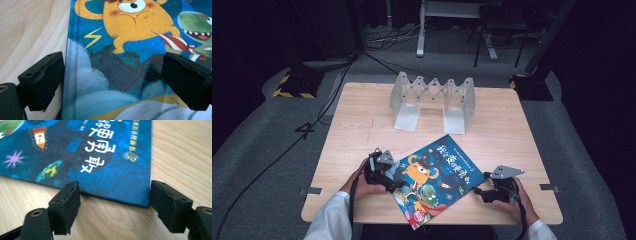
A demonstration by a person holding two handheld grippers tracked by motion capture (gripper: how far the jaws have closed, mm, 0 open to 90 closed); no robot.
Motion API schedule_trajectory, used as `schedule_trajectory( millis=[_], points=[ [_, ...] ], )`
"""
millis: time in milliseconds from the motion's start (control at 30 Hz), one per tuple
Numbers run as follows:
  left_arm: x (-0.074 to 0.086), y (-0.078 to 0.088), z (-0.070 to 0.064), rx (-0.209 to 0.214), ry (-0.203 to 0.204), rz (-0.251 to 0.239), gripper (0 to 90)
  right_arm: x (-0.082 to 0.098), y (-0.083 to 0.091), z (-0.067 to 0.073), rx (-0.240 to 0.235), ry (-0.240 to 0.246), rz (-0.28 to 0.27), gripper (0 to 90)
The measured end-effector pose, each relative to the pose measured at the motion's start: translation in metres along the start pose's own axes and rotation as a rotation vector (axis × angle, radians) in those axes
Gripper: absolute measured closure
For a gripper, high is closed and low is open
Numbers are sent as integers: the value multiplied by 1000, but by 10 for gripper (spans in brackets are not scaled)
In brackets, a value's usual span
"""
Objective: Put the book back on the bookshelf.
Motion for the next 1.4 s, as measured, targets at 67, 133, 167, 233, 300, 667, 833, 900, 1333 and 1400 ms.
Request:
schedule_trajectory(
  millis=[67, 133, 167, 233, 300, 667, 833, 900, 1333, 1400],
  points=[
    [4, 4, -5, 0, -1, 5, 49, -1, -1, 1, 16, -11, 3, 254],
    [9, 10, -10, -1, -2, 0, 48, -2, -2, 2, 30, -15, 7, 252],
    [11, 12, -11, 0, -1, -1, 48, -2, -3, 2, 30, -16, 7, 251],
    [15, 16, -15, -2, -1, -5, 49, -3, -5, 2, 35, -20, 4, 244],
    [17, 19, -18, -10, 2, -7, 48, -5, -8, 2, 41, -24, 6, 232],
    [35, 39, -36, 4, -2, -20, 74, -25, -38, -17, 45, 8, 50, 197],
    [39, 44, -42, -4, -1, -19, 83, -29, -46, -24, 80, -31, 41, 232],
    [40, 46, -43, -11, 3, -32, 90, -27, -42, -19, 77, -25, 40, 243],
    [38, 38, -67, 35, -24, -38, 106, -18, -27, 19, -5, 40, 42, 224],
    [37, 35, -69, 25, -25, -35, 105, -20, -29, 15, 25, 39, 36, 224]
  ],
)
Point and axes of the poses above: each handheld gripper's, and its own axes: y roughly backward along the jaws, x roughly out of its underside, z roughly to its left, the point moved 9 cm from there along -y, roughly forward along the jaws, and after that the axes turned 12 degrees about -z, right-handed, at the moved point
